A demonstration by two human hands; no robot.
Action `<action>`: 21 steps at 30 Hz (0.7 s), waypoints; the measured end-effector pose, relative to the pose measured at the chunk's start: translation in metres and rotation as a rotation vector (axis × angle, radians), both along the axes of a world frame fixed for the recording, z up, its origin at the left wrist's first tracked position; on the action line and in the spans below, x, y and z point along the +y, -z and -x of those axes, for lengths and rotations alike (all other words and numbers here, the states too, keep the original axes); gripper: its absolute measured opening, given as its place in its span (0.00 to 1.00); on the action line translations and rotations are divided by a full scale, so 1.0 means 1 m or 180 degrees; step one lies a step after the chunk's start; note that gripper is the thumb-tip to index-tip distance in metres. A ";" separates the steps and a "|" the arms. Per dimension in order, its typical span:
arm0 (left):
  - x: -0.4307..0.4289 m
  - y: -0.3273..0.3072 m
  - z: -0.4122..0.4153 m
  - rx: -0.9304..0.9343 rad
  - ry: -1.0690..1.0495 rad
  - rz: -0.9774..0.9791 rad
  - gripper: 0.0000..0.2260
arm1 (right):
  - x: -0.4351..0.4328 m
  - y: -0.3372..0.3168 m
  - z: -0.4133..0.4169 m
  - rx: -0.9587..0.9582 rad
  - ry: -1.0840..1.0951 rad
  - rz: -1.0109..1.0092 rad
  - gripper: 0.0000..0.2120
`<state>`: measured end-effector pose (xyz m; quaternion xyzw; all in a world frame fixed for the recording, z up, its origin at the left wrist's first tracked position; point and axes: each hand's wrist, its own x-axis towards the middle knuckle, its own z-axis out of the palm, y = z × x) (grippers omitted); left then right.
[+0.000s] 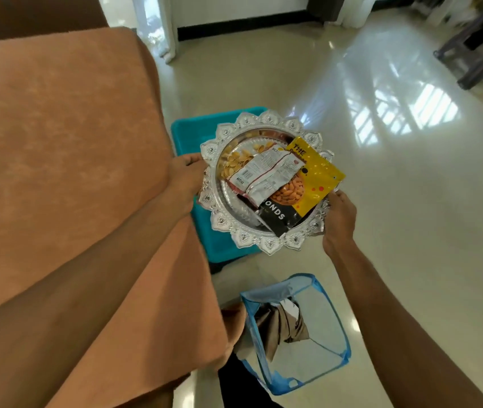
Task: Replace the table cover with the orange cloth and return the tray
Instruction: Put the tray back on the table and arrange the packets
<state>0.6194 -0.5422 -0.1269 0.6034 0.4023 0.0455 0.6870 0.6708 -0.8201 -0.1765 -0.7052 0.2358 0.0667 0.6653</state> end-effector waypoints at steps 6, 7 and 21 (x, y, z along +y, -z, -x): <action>0.021 -0.075 0.078 -0.0346 -0.0108 0.0178 0.09 | 0.020 -0.088 0.039 -0.0406 -0.0177 -0.0378 0.06; 0.028 -0.089 0.097 -0.0391 -0.0140 0.0151 0.09 | 0.028 -0.105 0.051 -0.0450 -0.0252 -0.0430 0.06; 0.124 -0.207 0.454 -0.0526 -0.1015 -0.0285 0.11 | 0.179 -0.207 0.293 -0.0193 -0.1563 -0.1012 0.10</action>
